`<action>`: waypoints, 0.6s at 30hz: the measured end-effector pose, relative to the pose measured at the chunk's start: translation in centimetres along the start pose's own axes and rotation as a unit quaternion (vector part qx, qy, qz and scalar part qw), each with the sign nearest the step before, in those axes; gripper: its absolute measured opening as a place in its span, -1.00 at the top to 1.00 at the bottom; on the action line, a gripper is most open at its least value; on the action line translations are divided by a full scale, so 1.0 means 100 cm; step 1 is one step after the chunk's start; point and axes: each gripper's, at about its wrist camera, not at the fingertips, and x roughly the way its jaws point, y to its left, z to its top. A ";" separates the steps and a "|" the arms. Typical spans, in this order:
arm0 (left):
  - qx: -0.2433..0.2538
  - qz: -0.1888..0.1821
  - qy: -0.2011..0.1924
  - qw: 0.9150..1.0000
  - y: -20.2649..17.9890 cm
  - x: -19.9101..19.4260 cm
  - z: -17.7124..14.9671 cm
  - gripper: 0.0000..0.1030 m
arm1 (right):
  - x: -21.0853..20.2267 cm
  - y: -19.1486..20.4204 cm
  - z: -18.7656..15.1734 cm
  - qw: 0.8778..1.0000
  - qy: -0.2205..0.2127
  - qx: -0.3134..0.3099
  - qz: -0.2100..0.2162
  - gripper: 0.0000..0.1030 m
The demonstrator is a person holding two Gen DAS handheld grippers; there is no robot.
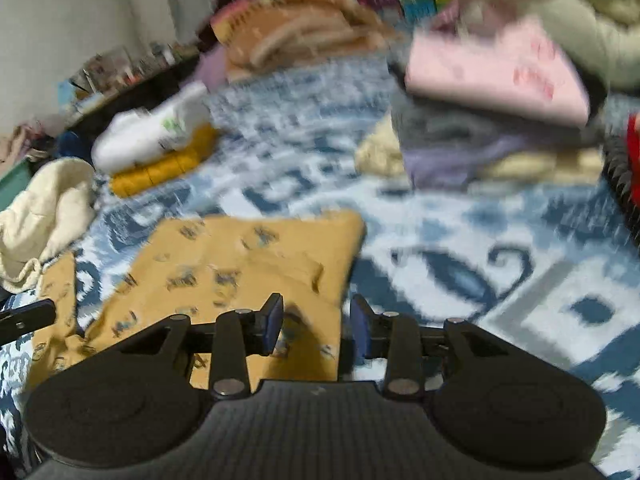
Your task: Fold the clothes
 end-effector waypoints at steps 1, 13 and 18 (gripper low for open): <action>-0.002 -0.001 0.000 1.000 0.002 0.000 0.000 0.31 | -0.001 0.002 -0.003 1.000 -0.004 -0.001 -0.002 0.45; -0.017 -0.006 -0.002 1.000 0.009 -0.004 0.003 0.31 | -0.090 -0.014 -0.044 0.984 -0.124 0.043 -0.123 0.90; -0.011 -0.006 0.005 1.000 0.006 0.000 0.001 0.31 | -0.117 -0.062 -0.081 0.970 -0.127 0.145 -0.151 0.72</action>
